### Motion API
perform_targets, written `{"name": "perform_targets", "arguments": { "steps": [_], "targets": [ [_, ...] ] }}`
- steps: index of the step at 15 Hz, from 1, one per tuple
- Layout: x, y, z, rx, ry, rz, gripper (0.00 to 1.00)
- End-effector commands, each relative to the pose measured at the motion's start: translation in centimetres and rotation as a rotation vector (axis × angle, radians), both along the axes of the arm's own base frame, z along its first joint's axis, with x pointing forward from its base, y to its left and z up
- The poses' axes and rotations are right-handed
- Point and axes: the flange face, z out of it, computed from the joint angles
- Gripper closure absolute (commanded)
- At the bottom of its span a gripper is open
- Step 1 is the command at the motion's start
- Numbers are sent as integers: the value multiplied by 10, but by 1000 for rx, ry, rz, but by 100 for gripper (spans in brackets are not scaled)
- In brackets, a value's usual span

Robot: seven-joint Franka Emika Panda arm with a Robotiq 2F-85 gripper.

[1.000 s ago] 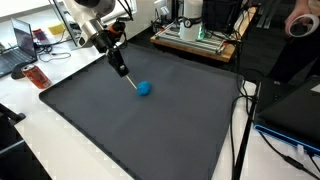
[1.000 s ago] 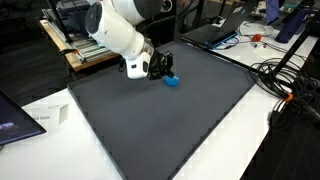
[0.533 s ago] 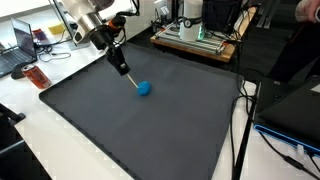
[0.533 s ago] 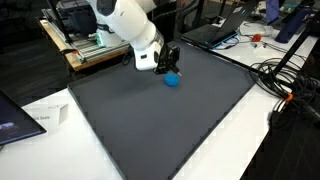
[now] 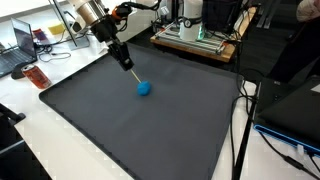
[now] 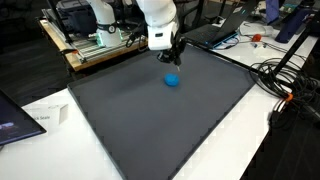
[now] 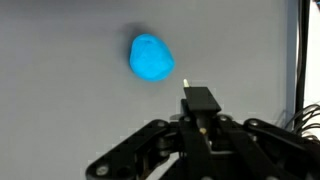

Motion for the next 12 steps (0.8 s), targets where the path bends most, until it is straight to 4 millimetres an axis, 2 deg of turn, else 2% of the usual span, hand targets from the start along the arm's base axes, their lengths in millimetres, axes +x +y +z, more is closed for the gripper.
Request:
{"name": "perform_targets", "arguments": {
  "steps": [1, 12],
  "targets": [
    [0, 9, 14, -97, 41, -8, 97],
    [12, 44, 30, -336, 81, 0, 97]
  ]
}}
